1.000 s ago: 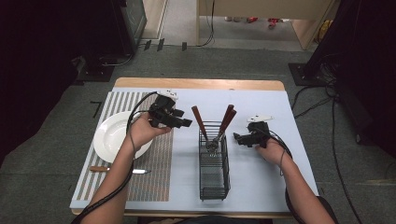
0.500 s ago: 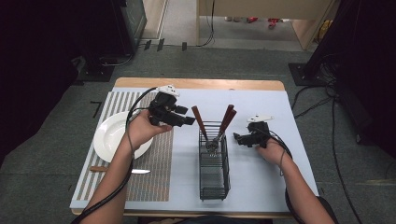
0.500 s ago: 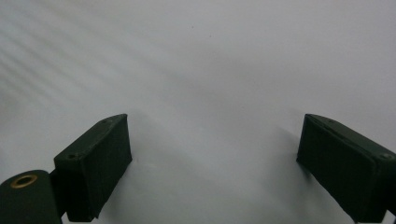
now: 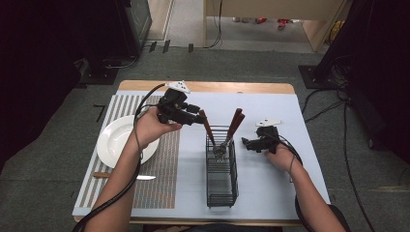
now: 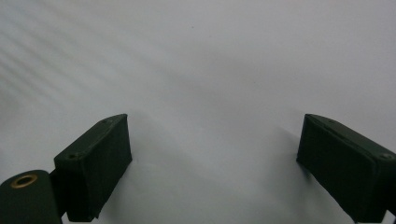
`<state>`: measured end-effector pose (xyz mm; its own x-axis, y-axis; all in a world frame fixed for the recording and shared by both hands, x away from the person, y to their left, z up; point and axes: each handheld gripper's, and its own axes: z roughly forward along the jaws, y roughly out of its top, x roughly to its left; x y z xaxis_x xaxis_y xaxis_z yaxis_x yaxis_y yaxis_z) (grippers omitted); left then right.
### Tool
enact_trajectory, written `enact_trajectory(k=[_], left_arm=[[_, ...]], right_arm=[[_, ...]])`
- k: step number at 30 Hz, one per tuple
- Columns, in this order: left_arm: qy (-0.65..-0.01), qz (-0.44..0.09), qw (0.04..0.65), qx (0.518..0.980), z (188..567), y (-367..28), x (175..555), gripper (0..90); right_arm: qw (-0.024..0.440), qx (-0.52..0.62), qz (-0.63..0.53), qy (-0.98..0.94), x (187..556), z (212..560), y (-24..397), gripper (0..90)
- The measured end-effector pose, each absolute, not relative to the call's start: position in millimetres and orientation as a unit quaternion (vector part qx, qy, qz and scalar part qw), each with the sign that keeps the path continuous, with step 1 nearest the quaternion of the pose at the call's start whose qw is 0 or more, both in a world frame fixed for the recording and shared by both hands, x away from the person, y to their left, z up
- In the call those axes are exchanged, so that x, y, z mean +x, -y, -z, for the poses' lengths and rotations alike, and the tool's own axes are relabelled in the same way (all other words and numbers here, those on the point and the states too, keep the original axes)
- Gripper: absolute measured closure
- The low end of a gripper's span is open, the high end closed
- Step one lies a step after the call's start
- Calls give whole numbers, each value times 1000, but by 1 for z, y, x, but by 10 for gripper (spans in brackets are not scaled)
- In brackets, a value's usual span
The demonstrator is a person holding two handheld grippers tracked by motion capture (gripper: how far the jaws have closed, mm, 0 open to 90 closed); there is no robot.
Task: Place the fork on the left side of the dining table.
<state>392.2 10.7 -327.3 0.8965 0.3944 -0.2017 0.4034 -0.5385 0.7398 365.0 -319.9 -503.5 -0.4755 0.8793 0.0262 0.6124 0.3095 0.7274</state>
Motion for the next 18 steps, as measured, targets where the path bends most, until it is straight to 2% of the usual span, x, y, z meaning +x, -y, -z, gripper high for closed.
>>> enact_trajectory(k=[7,15,18], left_arm=[[-221,20,414,883,324,-5,399,543],[-210,67,403,888,322,0,408,743],[-208,75,405,887,320,-2,406,760]], right_arm=[[193,474,-347,-786,365,504,320,91],[194,473,-347,-786,365,504,320,91],[193,473,-347,-786,365,504,320,91]])
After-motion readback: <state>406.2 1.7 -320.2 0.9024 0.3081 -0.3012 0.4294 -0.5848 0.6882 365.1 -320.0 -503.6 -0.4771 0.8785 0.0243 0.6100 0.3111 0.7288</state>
